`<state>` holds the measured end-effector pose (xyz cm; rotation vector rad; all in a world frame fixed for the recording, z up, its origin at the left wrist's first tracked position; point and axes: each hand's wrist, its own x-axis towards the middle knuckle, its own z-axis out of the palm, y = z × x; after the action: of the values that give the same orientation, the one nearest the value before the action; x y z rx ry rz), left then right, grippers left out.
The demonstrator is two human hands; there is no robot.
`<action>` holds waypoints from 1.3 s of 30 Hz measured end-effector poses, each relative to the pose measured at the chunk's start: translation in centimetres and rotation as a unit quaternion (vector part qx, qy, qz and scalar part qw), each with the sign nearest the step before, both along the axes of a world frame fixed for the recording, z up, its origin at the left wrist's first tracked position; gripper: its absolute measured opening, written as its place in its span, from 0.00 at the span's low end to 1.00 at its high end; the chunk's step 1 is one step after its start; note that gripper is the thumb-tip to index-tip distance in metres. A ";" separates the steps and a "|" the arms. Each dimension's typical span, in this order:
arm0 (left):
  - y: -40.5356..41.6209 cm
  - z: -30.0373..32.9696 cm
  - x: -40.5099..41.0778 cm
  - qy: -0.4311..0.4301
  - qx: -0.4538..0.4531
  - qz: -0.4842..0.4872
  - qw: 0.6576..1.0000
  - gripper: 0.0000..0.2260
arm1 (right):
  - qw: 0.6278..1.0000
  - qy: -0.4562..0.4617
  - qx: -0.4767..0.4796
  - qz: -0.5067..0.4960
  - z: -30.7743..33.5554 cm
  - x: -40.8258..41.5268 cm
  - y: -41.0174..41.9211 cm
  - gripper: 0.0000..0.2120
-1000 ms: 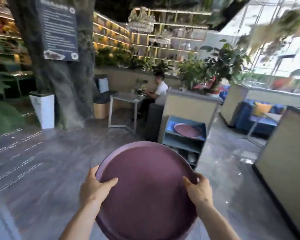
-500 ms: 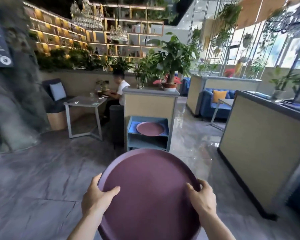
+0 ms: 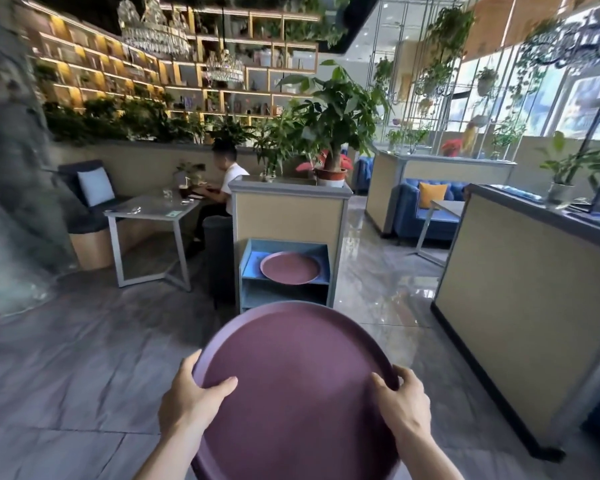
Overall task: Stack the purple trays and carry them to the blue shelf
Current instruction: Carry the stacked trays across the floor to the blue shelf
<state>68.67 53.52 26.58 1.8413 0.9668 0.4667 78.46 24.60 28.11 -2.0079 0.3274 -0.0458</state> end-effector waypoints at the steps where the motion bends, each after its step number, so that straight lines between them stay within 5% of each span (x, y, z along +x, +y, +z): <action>1: 0.6 -0.1 1.2 -0.002 -0.004 -0.002 1.000 0.38 | 1.000 -0.003 0.002 -0.002 0.0 1.1 0.6 0.24; 20: 18.8 -2.8 31.5 -0.003 -0.026 -0.022 0.999 0.38 | 0.999 0.042 -0.015 0.003 -1.9 29.7 18.2 0.25; 39: 24.0 -6.2 65.1 0.016 -0.015 -0.021 1.000 0.38 | 0.995 0.087 -0.040 0.001 -8.5 65.1 24.6 0.25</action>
<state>133.77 77.52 20.42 1.8438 0.9510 0.3964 143.53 49.16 19.58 -2.0962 0.4413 0.1206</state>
